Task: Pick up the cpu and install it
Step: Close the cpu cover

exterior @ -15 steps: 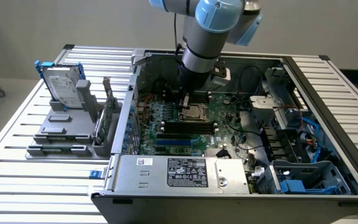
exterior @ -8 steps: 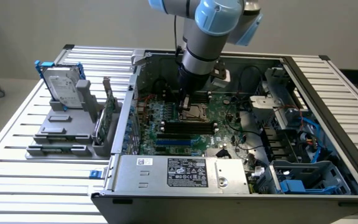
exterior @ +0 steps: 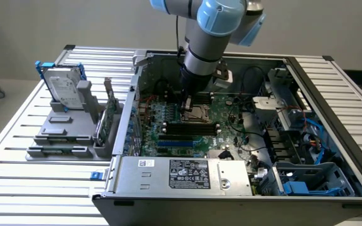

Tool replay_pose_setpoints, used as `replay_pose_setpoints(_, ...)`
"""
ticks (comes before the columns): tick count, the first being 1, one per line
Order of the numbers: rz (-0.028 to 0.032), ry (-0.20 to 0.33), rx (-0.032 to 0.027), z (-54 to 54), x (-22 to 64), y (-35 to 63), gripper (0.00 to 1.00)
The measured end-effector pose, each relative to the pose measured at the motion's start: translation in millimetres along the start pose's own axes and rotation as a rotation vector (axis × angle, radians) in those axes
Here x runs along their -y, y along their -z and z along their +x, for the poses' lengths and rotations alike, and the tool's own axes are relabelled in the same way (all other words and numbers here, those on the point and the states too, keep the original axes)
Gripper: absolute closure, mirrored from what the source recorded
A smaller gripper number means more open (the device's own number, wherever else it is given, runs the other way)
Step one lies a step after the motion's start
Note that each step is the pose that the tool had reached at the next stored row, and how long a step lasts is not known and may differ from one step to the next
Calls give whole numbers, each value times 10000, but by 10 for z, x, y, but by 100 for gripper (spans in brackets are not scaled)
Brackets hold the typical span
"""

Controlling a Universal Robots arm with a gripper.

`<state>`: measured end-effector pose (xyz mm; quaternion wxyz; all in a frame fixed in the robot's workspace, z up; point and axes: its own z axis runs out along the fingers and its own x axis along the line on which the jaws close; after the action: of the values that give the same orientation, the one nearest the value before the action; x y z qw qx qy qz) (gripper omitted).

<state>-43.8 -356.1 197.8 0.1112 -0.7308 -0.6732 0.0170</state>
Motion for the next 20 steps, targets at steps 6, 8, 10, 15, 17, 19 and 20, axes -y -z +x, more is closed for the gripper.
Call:
replay_pose_setpoints(6, 5, -28, -1, -2, 50, 22, 89)
replay_pose_setpoints(8, 3, -42, -7, -4, 83, 19, 89)
replay_pose_setpoints(10, 3, -60, -20, -8, 127, 14, 89)
replay_pose_setpoints(15, 10, -77, -154, -14, 245, 32, 89)
replay_pose_setpoints(17, 14, -78, -217, -15, 294, 49, 89)
replay_pose_setpoints(19, 18, -81, -272, -15, 342, 70, 89)
replay_pose_setpoints(20, 20, -84, -297, -14, 362, 88, 89)
